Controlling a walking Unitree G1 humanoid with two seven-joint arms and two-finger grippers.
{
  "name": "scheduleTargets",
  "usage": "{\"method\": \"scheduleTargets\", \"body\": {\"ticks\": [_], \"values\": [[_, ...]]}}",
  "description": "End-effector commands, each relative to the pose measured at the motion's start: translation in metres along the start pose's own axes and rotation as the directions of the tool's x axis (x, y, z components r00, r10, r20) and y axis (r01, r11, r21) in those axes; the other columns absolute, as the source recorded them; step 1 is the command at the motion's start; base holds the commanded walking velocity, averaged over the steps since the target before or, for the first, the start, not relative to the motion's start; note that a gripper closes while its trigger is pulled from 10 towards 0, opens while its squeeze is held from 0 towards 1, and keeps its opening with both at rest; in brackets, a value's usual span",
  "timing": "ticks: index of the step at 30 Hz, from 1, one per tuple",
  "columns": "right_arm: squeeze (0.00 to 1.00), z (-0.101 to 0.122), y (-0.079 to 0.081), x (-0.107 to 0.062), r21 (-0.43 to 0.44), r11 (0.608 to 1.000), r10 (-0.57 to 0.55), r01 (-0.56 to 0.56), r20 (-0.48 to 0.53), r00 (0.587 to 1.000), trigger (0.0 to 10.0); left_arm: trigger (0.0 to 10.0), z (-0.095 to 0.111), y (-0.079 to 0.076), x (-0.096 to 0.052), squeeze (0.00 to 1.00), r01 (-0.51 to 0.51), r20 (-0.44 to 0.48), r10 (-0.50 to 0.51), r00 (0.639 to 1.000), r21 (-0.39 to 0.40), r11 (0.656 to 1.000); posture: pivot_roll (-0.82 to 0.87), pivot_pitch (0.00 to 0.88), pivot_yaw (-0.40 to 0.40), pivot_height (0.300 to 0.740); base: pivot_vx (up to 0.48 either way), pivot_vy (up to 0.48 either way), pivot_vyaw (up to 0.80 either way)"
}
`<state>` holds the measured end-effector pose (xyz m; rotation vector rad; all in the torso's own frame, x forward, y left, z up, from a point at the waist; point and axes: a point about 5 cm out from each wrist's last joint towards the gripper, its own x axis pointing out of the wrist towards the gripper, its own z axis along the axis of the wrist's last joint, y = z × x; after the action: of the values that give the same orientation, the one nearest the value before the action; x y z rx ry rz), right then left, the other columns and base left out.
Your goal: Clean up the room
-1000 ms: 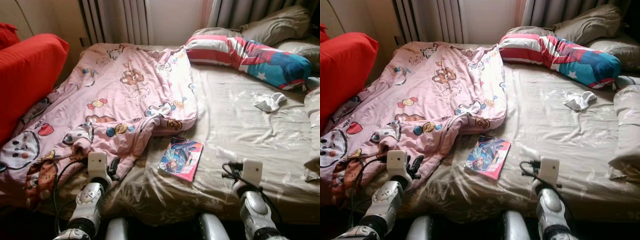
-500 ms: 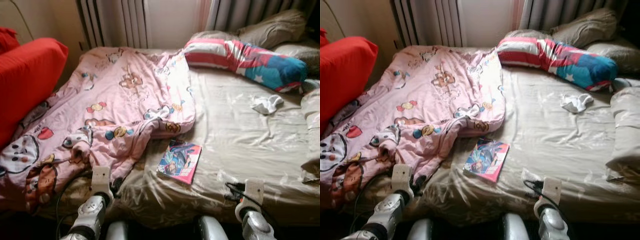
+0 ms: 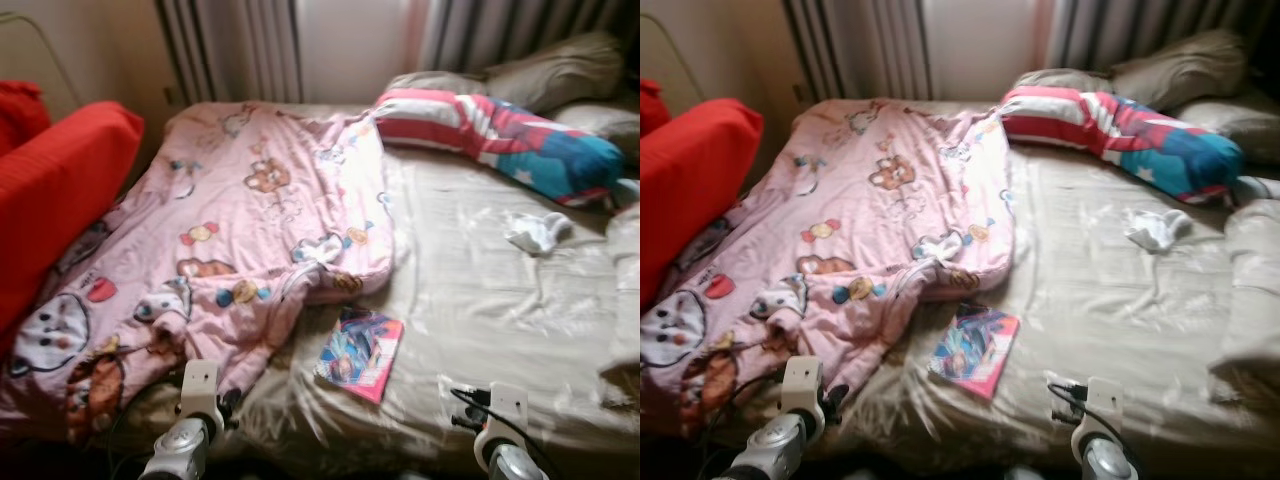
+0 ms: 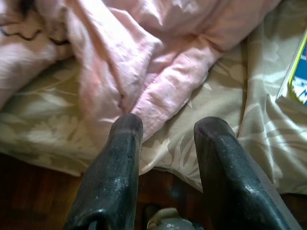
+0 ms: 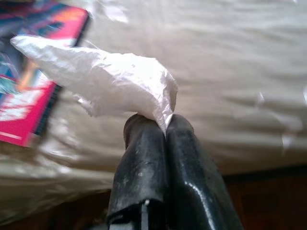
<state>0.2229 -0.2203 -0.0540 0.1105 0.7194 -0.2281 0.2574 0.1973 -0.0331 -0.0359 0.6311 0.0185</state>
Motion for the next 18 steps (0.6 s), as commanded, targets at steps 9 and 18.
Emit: {"method": "scheduleTargets", "body": {"ticks": [9,18], "values": [[0.0,-0.013,0.008,-0.002,-0.044,0.998,0.034,-0.037,-0.066,0.997,10.0,10.0,-0.009,-0.004,-0.001,0.0,0.001,-0.049,0.0,0.999,0.023,1.0,0.02,0.0,-0.028,0.74,0.0,0.0,0.0],[0.0,-0.035,0.009,-0.009,-0.066,0.996,0.044,-0.054,-0.148,0.988,10.0,10.0,-0.028,0.001,-0.007,0.0,-0.028,-0.113,0.028,0.993,0.007,1.0,0.02,0.0,-0.032,0.74,0.0,0.0,0.0]]}}
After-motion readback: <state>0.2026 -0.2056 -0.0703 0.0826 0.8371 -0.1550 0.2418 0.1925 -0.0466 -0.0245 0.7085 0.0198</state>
